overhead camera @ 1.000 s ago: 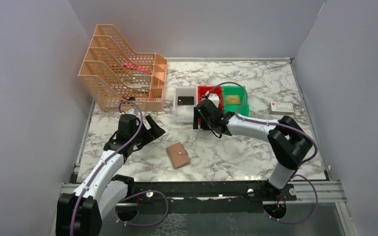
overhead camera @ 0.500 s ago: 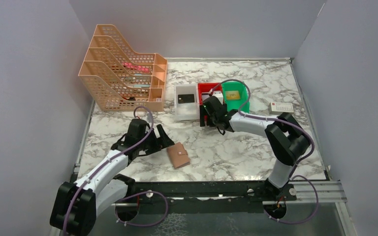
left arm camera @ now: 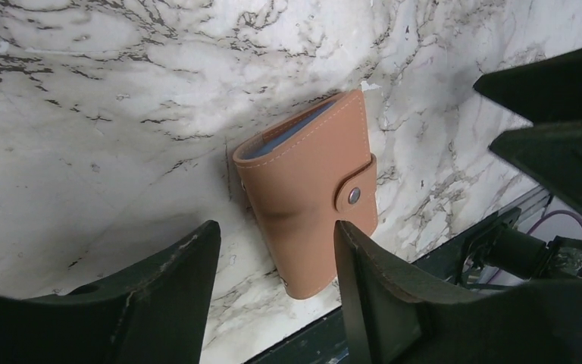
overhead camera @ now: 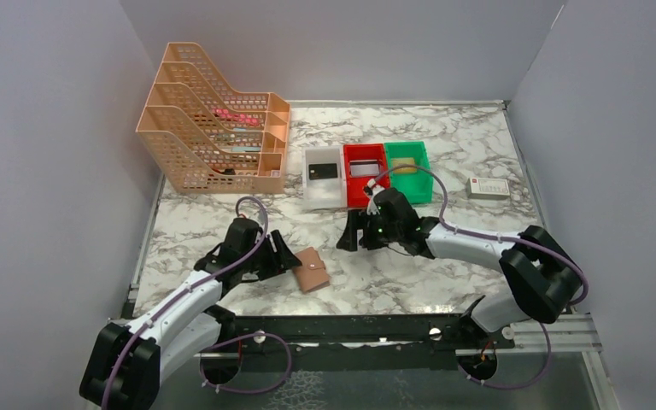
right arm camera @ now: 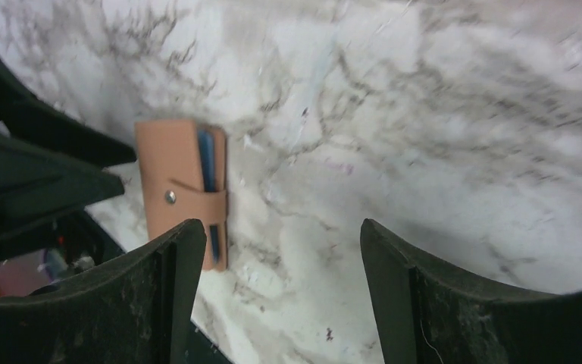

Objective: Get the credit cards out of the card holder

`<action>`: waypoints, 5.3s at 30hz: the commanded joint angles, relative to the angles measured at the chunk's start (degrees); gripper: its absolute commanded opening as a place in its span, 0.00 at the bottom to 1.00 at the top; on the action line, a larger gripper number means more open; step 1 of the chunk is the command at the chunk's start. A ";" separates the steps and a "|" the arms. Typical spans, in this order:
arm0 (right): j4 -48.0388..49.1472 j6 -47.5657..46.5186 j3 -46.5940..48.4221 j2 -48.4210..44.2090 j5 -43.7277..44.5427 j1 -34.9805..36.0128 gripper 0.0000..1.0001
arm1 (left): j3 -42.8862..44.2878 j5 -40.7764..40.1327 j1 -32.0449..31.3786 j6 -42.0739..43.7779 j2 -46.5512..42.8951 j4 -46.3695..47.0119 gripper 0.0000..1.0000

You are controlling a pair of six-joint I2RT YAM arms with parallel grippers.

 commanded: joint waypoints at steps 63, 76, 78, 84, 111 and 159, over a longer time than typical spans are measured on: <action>-21.98 3.94 8.77 2.31 25.56 15.23 0.62 | 9.93 -6.70 -12.84 5.37 18.23 12.44 0.49; -28.38 8.45 12.74 11.33 35.62 19.55 0.39 | 9.42 -7.40 -12.84 5.73 17.57 11.98 0.50; -28.82 8.98 12.09 10.82 37.06 19.53 0.31 | 9.74 -6.81 -12.84 6.00 17.83 12.20 0.50; -23.35 9.25 7.60 7.60 33.86 19.52 0.12 | 11.93 -4.19 -13.37 8.19 19.78 12.57 0.53; 3.00 16.93 -10.81 -7.54 17.16 13.60 0.01 | 16.03 -13.18 -21.79 9.74 34.28 8.85 0.33; -5.86 20.67 -11.21 -15.51 18.30 11.73 0.01 | 17.04 -19.72 -22.10 7.96 22.17 6.34 0.55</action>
